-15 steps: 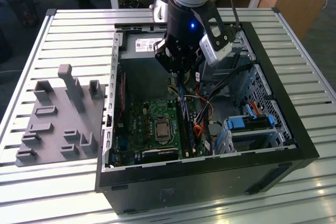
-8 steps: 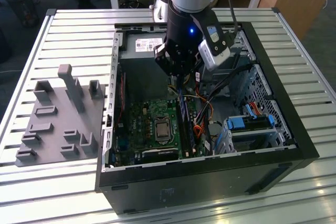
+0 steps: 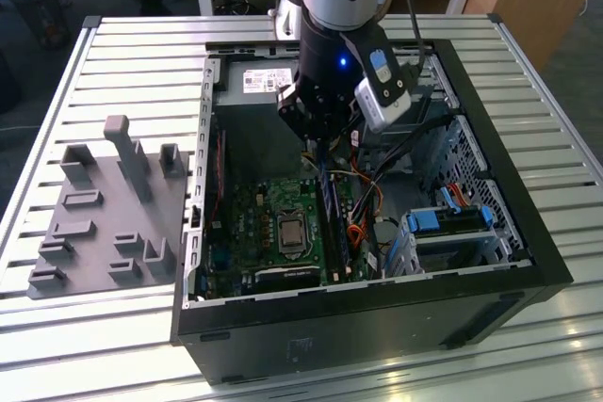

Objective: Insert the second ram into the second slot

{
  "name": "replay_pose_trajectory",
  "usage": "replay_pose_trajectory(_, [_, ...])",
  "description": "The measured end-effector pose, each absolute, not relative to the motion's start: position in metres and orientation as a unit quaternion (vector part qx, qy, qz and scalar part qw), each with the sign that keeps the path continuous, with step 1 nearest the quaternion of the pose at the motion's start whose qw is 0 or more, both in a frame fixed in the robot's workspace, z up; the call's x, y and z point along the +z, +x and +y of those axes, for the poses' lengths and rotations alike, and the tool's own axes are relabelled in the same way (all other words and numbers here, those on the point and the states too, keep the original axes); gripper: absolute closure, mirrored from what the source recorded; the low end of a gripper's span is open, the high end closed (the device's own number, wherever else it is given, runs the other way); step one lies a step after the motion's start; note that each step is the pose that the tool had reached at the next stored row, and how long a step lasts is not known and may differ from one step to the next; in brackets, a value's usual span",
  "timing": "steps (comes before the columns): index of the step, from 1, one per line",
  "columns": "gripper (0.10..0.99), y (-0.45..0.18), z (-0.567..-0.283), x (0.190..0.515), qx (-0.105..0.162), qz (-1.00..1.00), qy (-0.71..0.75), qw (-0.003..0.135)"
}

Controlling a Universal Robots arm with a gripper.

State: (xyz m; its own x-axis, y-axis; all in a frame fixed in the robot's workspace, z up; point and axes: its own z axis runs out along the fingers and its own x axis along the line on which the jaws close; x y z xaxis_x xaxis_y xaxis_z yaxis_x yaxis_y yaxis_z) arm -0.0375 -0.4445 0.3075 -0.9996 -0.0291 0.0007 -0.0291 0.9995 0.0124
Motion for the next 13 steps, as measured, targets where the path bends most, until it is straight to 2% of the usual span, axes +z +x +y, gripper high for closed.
replay_pose_trajectory(13, [0.949,-0.0375,-0.4445,0.2993,-0.006,-1.0,0.014,0.001])
